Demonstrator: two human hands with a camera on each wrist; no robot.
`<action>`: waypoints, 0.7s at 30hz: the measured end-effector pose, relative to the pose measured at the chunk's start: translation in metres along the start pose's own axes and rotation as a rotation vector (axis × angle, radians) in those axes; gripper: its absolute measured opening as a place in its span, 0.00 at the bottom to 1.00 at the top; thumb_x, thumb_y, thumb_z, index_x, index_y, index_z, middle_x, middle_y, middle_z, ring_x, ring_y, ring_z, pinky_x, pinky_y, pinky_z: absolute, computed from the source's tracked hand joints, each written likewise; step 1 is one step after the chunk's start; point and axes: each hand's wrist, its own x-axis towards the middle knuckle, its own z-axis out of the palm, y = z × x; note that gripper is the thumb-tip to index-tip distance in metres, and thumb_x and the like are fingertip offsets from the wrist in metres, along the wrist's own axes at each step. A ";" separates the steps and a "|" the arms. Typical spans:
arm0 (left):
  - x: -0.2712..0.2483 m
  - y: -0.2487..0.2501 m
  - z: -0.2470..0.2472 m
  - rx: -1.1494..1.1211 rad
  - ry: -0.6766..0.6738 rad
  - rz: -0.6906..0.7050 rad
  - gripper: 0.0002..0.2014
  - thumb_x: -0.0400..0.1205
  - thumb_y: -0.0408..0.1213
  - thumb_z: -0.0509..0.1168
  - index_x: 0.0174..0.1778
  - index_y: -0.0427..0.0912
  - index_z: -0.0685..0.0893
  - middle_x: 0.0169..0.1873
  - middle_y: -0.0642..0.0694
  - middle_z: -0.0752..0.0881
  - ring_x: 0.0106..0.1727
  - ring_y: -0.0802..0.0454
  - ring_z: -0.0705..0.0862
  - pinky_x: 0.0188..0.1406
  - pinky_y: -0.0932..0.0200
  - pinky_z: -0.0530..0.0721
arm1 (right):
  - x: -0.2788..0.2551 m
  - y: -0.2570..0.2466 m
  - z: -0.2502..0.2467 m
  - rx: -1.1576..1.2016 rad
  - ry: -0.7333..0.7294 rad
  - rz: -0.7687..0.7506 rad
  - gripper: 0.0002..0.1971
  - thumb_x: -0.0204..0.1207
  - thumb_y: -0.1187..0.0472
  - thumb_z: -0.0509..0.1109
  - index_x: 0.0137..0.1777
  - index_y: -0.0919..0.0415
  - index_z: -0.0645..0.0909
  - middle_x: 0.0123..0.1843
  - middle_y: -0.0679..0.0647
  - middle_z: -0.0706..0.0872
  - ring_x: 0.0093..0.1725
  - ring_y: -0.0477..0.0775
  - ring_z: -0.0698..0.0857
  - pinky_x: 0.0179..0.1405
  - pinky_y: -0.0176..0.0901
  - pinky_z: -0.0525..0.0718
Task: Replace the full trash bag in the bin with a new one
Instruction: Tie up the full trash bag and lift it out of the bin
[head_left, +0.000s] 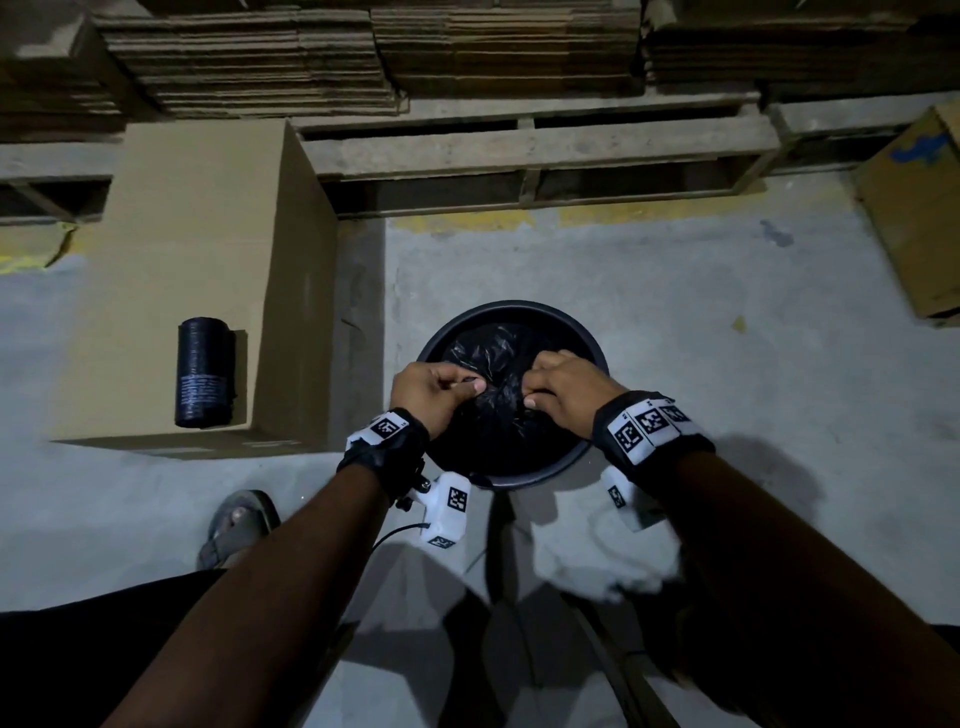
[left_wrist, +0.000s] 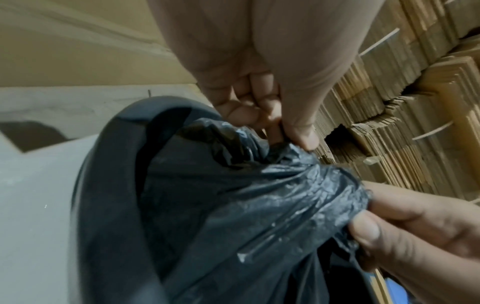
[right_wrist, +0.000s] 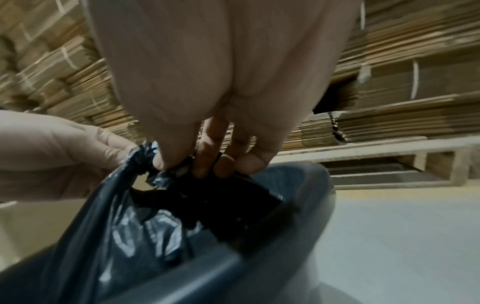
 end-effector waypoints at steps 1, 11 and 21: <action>0.000 0.000 0.001 0.007 0.008 -0.013 0.01 0.72 0.38 0.77 0.38 0.47 0.93 0.36 0.47 0.92 0.42 0.51 0.90 0.52 0.56 0.87 | -0.001 0.000 -0.001 -0.005 -0.008 -0.004 0.08 0.80 0.57 0.67 0.51 0.59 0.85 0.52 0.56 0.80 0.54 0.58 0.77 0.55 0.43 0.70; 0.009 -0.004 0.004 0.019 0.089 -0.153 0.03 0.72 0.41 0.77 0.36 0.47 0.93 0.30 0.50 0.91 0.34 0.55 0.89 0.49 0.56 0.89 | -0.014 -0.003 0.004 -0.152 -0.051 -0.086 0.12 0.79 0.59 0.66 0.54 0.64 0.86 0.54 0.62 0.82 0.57 0.62 0.78 0.56 0.48 0.78; 0.014 0.001 0.010 0.343 0.153 -0.121 0.06 0.73 0.43 0.76 0.41 0.46 0.93 0.38 0.48 0.92 0.40 0.56 0.85 0.47 0.67 0.80 | -0.027 -0.007 0.027 -0.435 -0.307 -0.030 0.13 0.77 0.62 0.66 0.59 0.61 0.86 0.62 0.55 0.80 0.61 0.59 0.75 0.61 0.52 0.81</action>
